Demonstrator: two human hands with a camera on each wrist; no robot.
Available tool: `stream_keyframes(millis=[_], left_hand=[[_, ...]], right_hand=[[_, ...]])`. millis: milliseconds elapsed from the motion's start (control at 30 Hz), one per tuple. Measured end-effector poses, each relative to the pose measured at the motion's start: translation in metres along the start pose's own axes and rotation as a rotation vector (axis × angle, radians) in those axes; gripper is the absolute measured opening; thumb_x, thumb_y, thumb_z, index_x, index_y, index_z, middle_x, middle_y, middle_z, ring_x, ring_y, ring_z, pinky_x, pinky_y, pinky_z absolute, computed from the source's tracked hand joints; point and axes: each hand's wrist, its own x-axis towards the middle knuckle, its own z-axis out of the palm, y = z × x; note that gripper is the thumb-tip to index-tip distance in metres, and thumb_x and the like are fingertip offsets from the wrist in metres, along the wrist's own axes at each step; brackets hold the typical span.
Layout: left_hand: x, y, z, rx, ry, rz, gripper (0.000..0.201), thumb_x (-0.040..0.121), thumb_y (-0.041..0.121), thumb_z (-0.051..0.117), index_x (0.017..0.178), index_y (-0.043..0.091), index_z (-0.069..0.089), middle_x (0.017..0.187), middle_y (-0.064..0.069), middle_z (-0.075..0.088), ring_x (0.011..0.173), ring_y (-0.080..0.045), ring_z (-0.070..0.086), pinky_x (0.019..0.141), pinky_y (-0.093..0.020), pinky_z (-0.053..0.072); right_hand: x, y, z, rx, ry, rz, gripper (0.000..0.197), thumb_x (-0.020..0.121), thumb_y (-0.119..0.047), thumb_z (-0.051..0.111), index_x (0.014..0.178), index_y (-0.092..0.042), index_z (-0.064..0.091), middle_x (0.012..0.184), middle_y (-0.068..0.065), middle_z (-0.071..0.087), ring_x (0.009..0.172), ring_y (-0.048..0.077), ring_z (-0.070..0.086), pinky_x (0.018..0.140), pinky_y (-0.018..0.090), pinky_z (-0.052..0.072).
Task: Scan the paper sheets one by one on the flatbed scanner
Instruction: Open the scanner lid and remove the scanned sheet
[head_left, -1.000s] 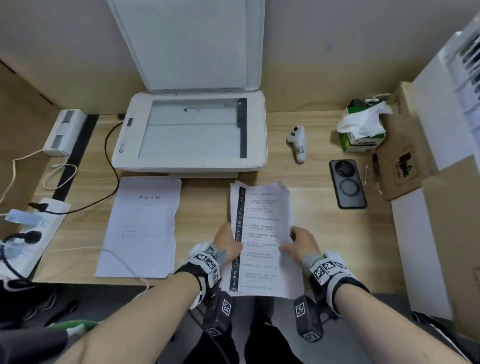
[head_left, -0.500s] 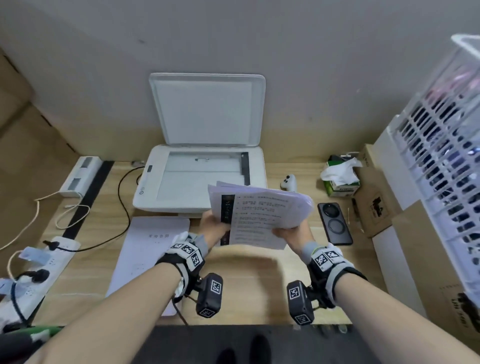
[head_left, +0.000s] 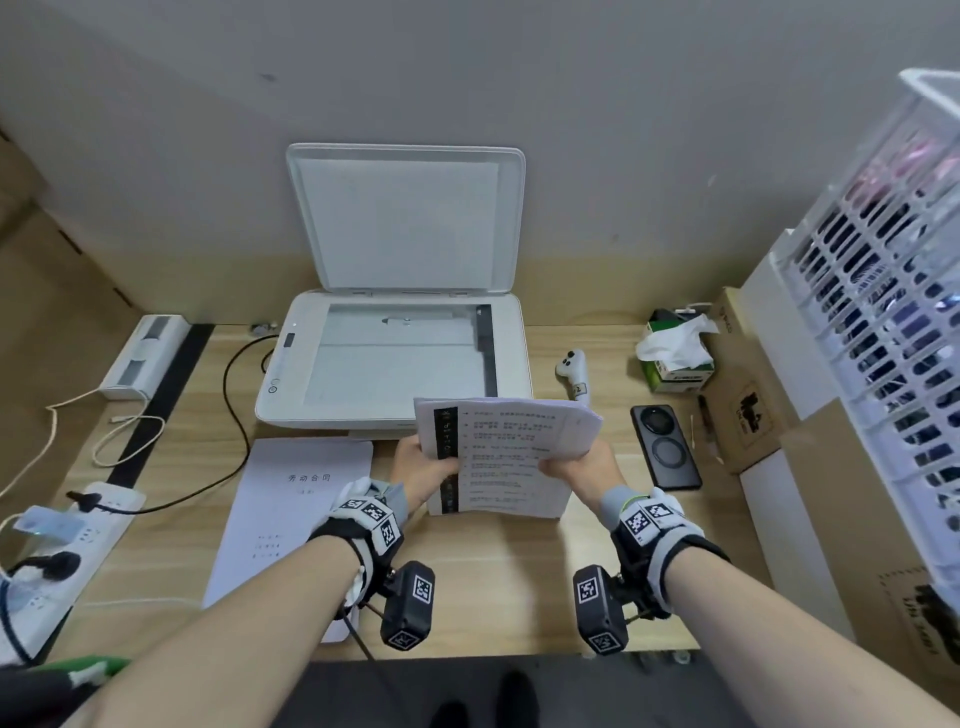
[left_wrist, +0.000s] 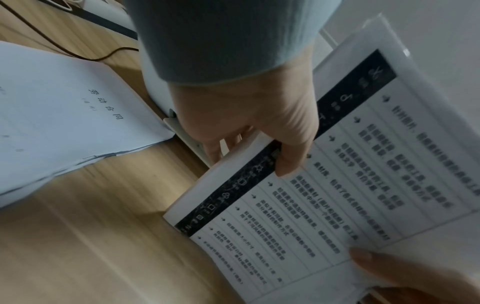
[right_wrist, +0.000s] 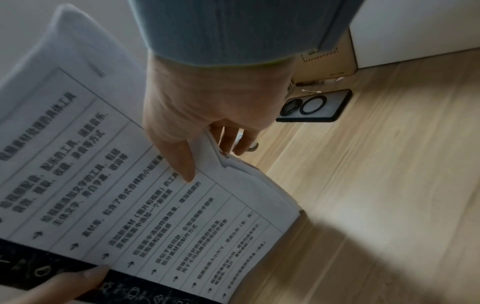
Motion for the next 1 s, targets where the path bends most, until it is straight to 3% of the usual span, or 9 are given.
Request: stream_keyframes(millis=[167, 233, 367, 433, 500, 667, 767, 833, 1000], left_hand=[[0.004, 0.003, -0.001, 0.015, -0.039, -0.083, 0.025, 0.076, -0.007, 0.071, 0.099, 0.002, 0.070, 0.093, -0.001, 0.071, 0.087, -0.010, 0.066, 0.061, -0.009, 0.047], [0.009, 0.006, -0.005, 0.021, -0.106, -0.145, 0.027, 0.077, -0.004, 0.072, 0.104, 0.000, 0.068, 0.099, -0.007, 0.072, 0.091, -0.016, 0.068, 0.064, -0.015, 0.051], [0.016, -0.017, 0.005, 0.166, -0.239, -0.276, 0.028, 0.082, -0.001, 0.069, 0.110, -0.002, 0.067, 0.109, -0.013, 0.071, 0.090, -0.021, 0.068, 0.069, -0.023, 0.057], [0.011, -0.036, 0.011, 0.221, -0.290, -0.287, 0.028, 0.083, 0.003, 0.071, 0.111, 0.002, 0.068, 0.111, -0.011, 0.071, 0.087, -0.017, 0.068, 0.062, -0.017, 0.054], [0.010, -0.061, 0.024, 0.276, -0.316, -0.343, 0.022, 0.083, 0.007, 0.072, 0.105, 0.006, 0.070, 0.106, -0.008, 0.073, 0.080, -0.012, 0.067, 0.055, -0.014, 0.049], [0.012, -0.101, 0.047, 0.371, -0.248, -0.423, 0.009, 0.078, 0.006, 0.073, 0.084, 0.001, 0.070, 0.079, -0.014, 0.073, 0.064, -0.020, 0.066, 0.066, -0.033, 0.059], [0.012, -0.106, 0.060, 0.330, -0.157, -0.424, 0.005, 0.083, 0.001, 0.070, 0.085, 0.003, 0.066, 0.070, -0.011, 0.068, 0.053, -0.014, 0.062, 0.048, -0.021, 0.051], [0.012, -0.108, 0.067, 0.309, -0.123, -0.427, 0.006, 0.085, 0.001, 0.069, 0.089, 0.003, 0.066, 0.072, -0.011, 0.069, 0.053, -0.011, 0.063, 0.046, -0.017, 0.048], [0.012, -0.116, 0.062, 0.345, -0.107, -0.422, 0.009, 0.081, 0.004, 0.071, 0.083, 0.011, 0.066, 0.070, -0.007, 0.071, 0.057, -0.014, 0.065, 0.059, -0.028, 0.057]], right_hand=[[0.007, -0.003, -0.001, -0.013, 0.023, 0.035, 0.022, 0.070, 0.007, 0.076, 0.081, -0.009, 0.066, 0.086, 0.008, 0.069, 0.081, 0.024, 0.062, 0.070, 0.036, 0.052], [0.010, -0.004, -0.005, -0.005, -0.013, 0.040, 0.026, 0.068, 0.003, 0.082, 0.089, -0.005, 0.069, 0.091, 0.009, 0.072, 0.082, 0.024, 0.066, 0.074, 0.039, 0.058], [0.017, 0.029, -0.014, -0.095, -0.045, 0.110, 0.030, 0.070, -0.005, 0.085, 0.096, -0.011, 0.070, 0.094, 0.003, 0.074, 0.088, 0.023, 0.071, 0.081, 0.041, 0.060], [0.016, 0.055, -0.017, -0.132, -0.031, 0.144, 0.026, 0.071, -0.008, 0.084, 0.092, -0.013, 0.070, 0.093, 0.004, 0.075, 0.088, 0.026, 0.071, 0.082, 0.047, 0.060], [0.022, 0.090, -0.022, -0.179, -0.042, 0.191, 0.023, 0.072, -0.012, 0.083, 0.091, -0.017, 0.070, 0.092, 0.003, 0.075, 0.087, 0.027, 0.071, 0.082, 0.050, 0.059], [0.022, 0.136, -0.022, -0.231, -0.019, 0.250, 0.016, 0.078, -0.012, 0.075, 0.089, -0.021, 0.067, 0.089, 0.000, 0.074, 0.082, 0.024, 0.070, 0.078, 0.047, 0.061], [0.024, 0.139, -0.024, -0.310, 0.021, 0.236, 0.010, 0.084, -0.014, 0.066, 0.092, -0.018, 0.064, 0.088, 0.000, 0.070, 0.077, 0.019, 0.065, 0.066, 0.034, 0.056], [0.028, 0.139, -0.026, -0.365, 0.041, 0.229, 0.009, 0.085, -0.015, 0.062, 0.094, -0.016, 0.061, 0.087, 0.000, 0.068, 0.075, 0.019, 0.063, 0.060, 0.030, 0.049], [0.031, 0.138, -0.023, -0.460, 0.094, 0.232, 0.024, 0.081, -0.015, 0.064, 0.103, -0.014, 0.055, 0.097, 0.004, 0.064, 0.085, 0.027, 0.063, 0.071, 0.036, 0.054]])
